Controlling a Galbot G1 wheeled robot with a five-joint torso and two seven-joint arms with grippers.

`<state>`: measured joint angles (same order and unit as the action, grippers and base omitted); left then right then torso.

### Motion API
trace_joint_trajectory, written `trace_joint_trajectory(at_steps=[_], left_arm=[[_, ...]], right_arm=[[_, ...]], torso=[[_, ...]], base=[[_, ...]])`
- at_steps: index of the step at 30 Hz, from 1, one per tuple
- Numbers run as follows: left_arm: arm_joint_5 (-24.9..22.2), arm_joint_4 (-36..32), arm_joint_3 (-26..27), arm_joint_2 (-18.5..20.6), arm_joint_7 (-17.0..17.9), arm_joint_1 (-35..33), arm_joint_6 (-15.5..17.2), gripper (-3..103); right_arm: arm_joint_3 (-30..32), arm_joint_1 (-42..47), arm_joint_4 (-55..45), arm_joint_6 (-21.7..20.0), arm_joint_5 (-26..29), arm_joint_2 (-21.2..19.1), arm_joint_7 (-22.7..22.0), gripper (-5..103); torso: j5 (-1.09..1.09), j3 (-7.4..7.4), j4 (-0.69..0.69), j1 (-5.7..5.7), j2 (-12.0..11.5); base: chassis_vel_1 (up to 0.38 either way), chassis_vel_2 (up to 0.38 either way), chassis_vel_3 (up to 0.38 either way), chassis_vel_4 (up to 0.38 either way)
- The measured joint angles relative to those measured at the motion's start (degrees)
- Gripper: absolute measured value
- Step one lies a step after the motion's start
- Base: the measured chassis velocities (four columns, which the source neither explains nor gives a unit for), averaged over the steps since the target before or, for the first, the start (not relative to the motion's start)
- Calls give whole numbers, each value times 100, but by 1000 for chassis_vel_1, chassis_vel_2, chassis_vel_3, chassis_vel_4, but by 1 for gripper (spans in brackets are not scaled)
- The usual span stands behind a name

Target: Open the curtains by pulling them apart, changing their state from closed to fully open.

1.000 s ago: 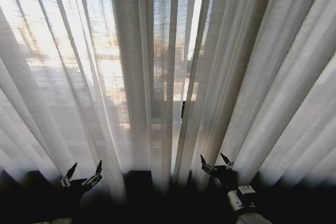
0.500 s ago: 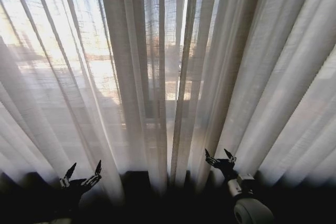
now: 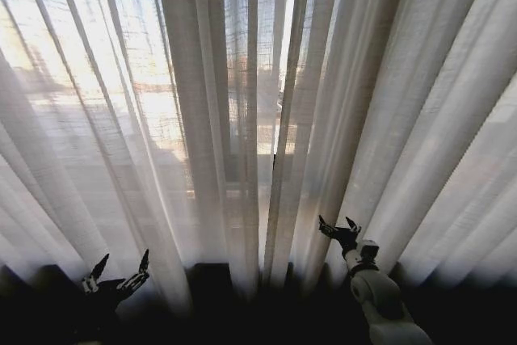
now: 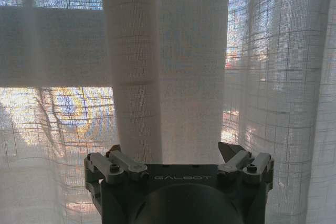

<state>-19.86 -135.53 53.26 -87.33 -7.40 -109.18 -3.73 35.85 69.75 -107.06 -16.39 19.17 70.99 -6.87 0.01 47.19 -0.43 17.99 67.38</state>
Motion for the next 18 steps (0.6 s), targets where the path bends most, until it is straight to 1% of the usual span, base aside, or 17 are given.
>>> trace_joint_trajectory(at_steps=[1,3,4,6,7,9,11,13,15,16,17,18], left_arm=[[0,0,0,0,0,0,0,100],[12,-7,-12,-9,1,14,0,100],[13,-8,-12,-8,1,19,1,100],[7,-16,-12,30,9,48,44,100],[7,-16,-12,30,9,48,44,100],[-51,-52,4,140,28,45,147,100],[-67,-58,15,194,35,44,165,100],[-90,-73,41,274,58,63,182,100],[-102,-89,58,344,173,113,207,100],[-103,-102,56,371,234,136,231,100],[-103,-113,51,381,266,144,243,100],[-103,-113,51,381,266,144,243,100]], right_arm=[[0,0,0,0,0,0,0,91],[31,-35,48,17,61,-53,0,81],[34,-35,50,20,68,-59,-1,81],[41,-21,51,35,107,-96,-1,70],[41,-21,51,35,107,-96,-1,70],[38,42,-5,40,136,-124,-1,59],[36,87,-52,42,142,-132,0,59],[35,157,-126,47,151,-134,3,48],[35,218,-180,84,154,-136,9,37],[36,245,-195,123,154,-144,12,37],[36,257,-203,136,154,-149,13,32],[36,257,-203,136,154,-149,13,32]], torso=[[0,0,0,0,0],[0,0,-1,1,0],[0,0,-1,0,0],[0,0,0,1,0],[0,0,0,1,0],[0,0,0,0,0],[0,0,-1,0,0],[0,0,-1,0,0],[0,0,-1,0,0],[0,0,0,0,0],[0,0,-1,0,0],[0,0,-1,0,0]], base=[[0,0,0,0],[0,0,0,0],[0,0,0,0],[0,0,0,0],[0,0,0,0],[0,0,0,0],[0,0,0,0],[0,0,0,0],[0,0,0,0],[0,0,0,0],[0,0,0,0],[0,0,0,0]])
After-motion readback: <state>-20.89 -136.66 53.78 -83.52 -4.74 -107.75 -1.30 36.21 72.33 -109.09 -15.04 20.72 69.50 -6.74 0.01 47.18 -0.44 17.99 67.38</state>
